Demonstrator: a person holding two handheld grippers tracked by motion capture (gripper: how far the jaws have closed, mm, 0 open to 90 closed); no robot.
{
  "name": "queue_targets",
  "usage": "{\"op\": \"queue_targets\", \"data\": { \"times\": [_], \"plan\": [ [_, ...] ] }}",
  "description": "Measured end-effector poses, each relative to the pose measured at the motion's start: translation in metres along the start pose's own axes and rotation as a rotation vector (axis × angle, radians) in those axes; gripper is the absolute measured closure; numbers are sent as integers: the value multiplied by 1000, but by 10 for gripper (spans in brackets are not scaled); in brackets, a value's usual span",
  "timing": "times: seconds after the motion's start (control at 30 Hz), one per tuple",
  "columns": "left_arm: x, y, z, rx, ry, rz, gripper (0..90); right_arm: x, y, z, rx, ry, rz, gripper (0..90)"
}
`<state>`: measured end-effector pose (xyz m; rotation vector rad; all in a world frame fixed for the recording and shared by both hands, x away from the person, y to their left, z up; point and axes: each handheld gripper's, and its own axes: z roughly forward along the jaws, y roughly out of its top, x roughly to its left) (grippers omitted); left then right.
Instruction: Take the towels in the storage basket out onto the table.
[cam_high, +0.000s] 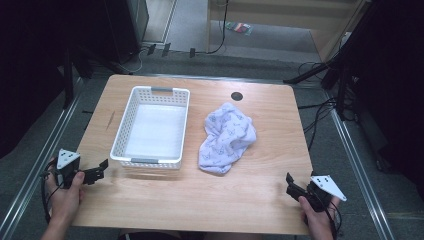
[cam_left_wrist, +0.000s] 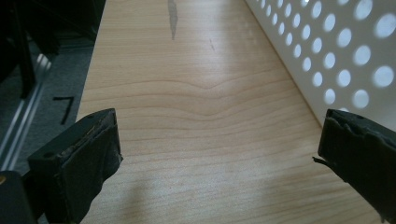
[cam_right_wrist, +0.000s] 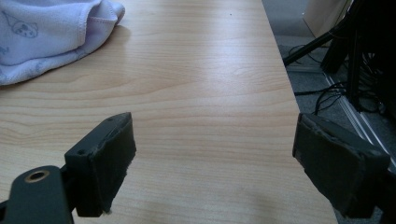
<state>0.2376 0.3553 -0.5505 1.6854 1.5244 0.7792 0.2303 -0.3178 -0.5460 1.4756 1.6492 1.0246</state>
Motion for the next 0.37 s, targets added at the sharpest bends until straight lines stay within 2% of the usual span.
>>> {"op": "queue_targets", "data": {
  "times": [0.07, 0.27, 0.37],
  "plan": [
    [-1, 0, 1, 9, -6, 10, 0, -1, 0, 0, 4, 2, 1, 133],
    [0, 0, 2, 17, -19, -1, 0, -1, 0, 1, 16, -7, -4, 130],
    [0, 0, 2, 19, -16, 7, 0, -3, 0, -1, 26, 13, -8, 129]
  ]
}}
